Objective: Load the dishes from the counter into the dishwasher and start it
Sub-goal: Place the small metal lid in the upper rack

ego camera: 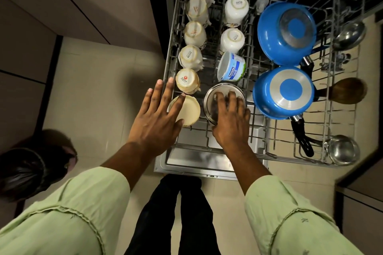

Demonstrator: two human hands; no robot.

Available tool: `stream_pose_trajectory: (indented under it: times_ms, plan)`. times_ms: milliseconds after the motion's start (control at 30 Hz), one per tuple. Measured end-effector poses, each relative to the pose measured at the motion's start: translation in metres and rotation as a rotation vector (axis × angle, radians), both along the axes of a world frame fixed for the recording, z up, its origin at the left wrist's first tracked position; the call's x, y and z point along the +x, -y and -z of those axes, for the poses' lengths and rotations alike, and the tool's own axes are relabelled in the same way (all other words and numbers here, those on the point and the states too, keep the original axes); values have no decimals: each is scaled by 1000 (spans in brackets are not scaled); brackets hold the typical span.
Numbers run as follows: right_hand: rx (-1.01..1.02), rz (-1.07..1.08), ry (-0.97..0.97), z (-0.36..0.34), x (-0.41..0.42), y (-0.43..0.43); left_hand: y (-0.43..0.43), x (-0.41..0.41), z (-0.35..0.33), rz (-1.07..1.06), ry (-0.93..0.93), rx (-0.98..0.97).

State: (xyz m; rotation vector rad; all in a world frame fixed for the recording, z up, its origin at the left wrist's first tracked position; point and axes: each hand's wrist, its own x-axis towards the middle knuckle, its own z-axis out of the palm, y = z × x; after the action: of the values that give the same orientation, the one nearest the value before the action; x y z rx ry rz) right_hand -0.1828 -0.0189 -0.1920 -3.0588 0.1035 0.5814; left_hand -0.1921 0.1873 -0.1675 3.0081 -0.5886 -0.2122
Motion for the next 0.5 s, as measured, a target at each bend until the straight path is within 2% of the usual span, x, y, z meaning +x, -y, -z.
stream_pose_trajectory:
  times_ms: [300, 500]
  plan:
    - [58, 122, 46, -13, -22, 15, 3, -13, -17, -15, 4, -5]
    - [98, 207, 85, -31, -53, 36, 27, -50, -34, 167, 30, -74]
